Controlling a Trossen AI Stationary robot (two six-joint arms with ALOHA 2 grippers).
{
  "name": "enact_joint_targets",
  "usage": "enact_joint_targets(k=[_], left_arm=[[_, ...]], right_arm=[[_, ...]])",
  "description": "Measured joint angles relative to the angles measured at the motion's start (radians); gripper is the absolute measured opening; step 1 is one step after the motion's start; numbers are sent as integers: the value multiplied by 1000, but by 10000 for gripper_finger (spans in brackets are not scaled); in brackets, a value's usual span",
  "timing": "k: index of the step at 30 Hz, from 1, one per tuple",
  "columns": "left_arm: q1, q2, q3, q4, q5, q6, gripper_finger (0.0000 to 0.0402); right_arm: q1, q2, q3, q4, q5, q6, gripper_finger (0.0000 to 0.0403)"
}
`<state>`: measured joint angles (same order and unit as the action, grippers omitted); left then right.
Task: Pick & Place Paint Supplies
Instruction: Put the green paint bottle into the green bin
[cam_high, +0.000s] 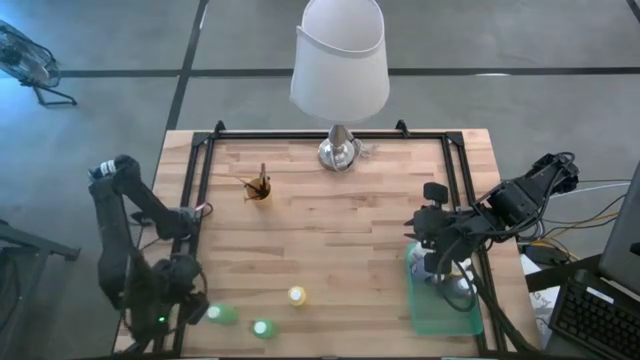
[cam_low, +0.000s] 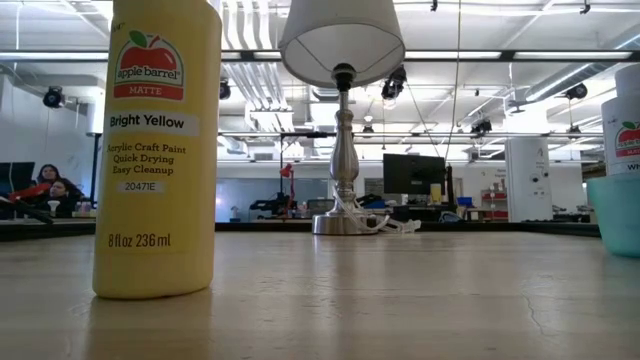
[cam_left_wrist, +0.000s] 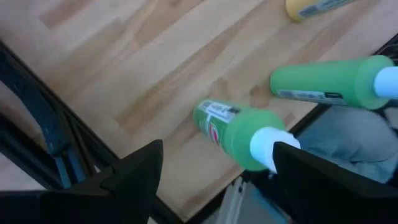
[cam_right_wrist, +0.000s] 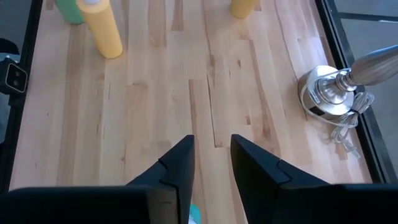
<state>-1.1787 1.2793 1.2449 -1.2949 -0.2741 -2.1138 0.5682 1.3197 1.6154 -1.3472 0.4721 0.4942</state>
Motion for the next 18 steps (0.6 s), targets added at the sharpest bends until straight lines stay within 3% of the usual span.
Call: enact_joint_targets(k=[5, 18], left_arm=[[-56, 11, 0, 1, -65, -80, 307], [10, 51, -2, 108, -3, -30, 307]], right_arm=[[0, 0, 0, 0, 0, 1, 103], [0, 0, 0, 4, 1, 4, 149]])
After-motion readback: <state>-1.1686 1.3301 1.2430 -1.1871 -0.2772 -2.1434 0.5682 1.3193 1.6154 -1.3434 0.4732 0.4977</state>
